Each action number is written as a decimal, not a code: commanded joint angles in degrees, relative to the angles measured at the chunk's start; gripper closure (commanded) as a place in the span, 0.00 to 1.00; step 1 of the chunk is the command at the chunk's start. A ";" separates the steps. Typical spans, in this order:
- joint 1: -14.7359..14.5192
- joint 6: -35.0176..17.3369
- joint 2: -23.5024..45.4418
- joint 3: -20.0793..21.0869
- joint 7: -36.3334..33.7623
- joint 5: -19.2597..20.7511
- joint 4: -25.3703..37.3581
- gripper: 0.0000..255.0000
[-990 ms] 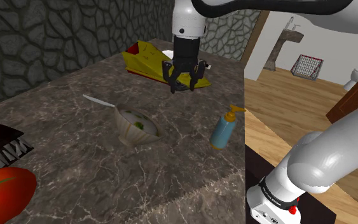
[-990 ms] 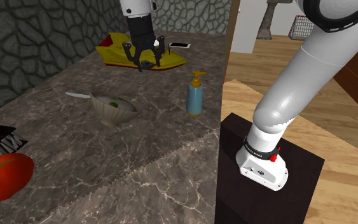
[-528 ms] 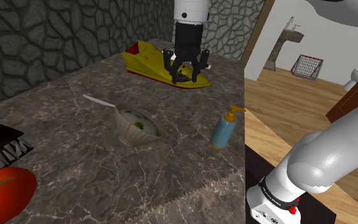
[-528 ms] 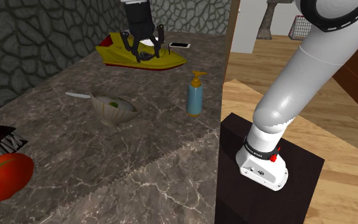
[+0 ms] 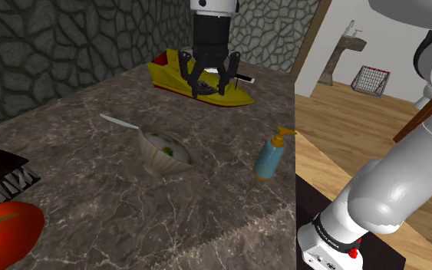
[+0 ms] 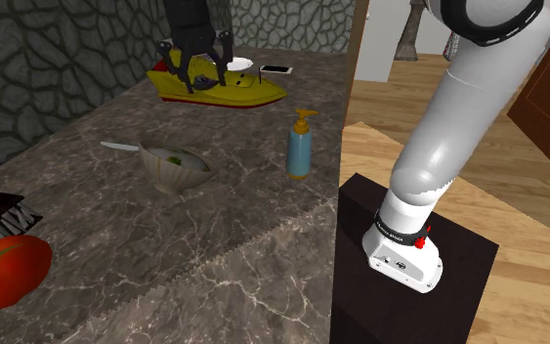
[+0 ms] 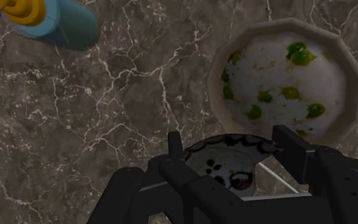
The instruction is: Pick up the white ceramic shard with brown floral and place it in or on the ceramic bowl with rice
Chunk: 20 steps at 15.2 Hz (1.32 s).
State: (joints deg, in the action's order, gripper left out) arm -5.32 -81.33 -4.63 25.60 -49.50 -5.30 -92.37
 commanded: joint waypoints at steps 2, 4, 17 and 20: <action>-2.20 0.43 4.46 2.81 -5.21 1.28 4.78 1.00; -4.02 1.03 8.10 4.54 -8.71 2.72 8.79 1.00; -7.85 -4.79 13.93 6.90 -14.46 5.35 8.30 1.00; -7.58 -7.28 13.36 6.81 -14.12 5.07 5.31 1.00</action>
State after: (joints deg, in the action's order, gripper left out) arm -12.98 -87.79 8.92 32.44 -63.72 -0.14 -86.10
